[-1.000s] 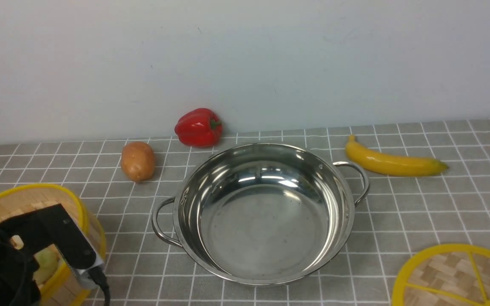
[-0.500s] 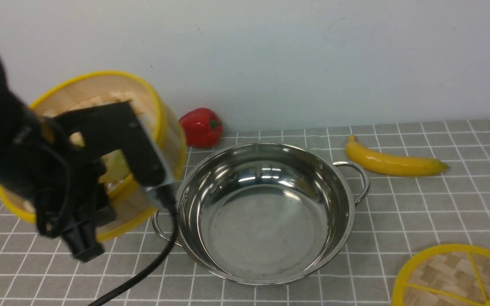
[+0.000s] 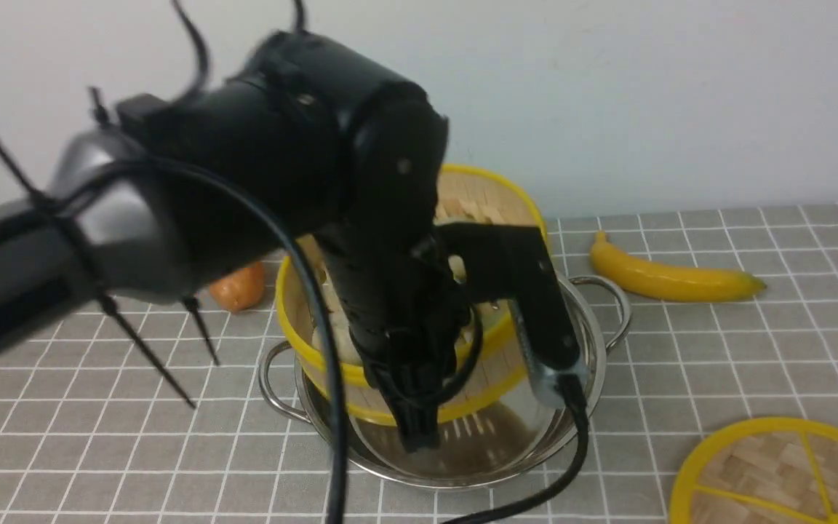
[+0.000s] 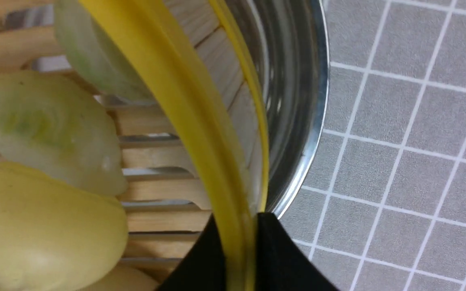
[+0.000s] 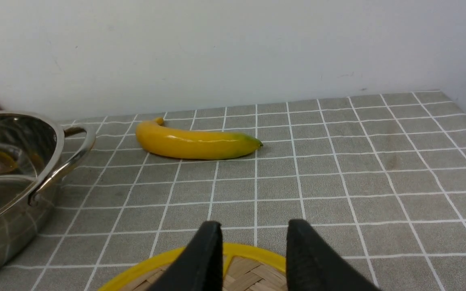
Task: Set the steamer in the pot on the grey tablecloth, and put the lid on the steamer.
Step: 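Place the bamboo steamer basket with dumplings into the steel pot with the left gripper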
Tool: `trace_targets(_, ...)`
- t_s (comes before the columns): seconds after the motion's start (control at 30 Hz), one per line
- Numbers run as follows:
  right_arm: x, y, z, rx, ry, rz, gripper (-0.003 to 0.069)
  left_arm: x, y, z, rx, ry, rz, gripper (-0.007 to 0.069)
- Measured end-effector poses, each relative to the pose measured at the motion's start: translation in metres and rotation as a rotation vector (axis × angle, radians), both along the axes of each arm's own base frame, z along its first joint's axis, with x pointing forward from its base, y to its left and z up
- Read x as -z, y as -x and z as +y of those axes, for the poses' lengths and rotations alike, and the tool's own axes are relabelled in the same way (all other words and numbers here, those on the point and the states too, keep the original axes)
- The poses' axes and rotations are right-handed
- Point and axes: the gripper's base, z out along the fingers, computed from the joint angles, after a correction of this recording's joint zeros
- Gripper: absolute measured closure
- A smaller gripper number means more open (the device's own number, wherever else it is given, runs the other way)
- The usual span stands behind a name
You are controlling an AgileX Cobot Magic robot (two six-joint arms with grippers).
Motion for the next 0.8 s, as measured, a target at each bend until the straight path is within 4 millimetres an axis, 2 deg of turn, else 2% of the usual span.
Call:
trace_targets(0.33,0.000,0.000,0.000,0.000,0.000,0.000,0.0414,0.037,-0.013,-0.008,-0.006,-0.095,0.048,0.0571)
trace_targets(0.8,0.000,0.000,0.000,0.000,0.000,0.000,0.0414,0.055,-0.019,-0.024,-0.004,-0.005,0.061,0.0571)
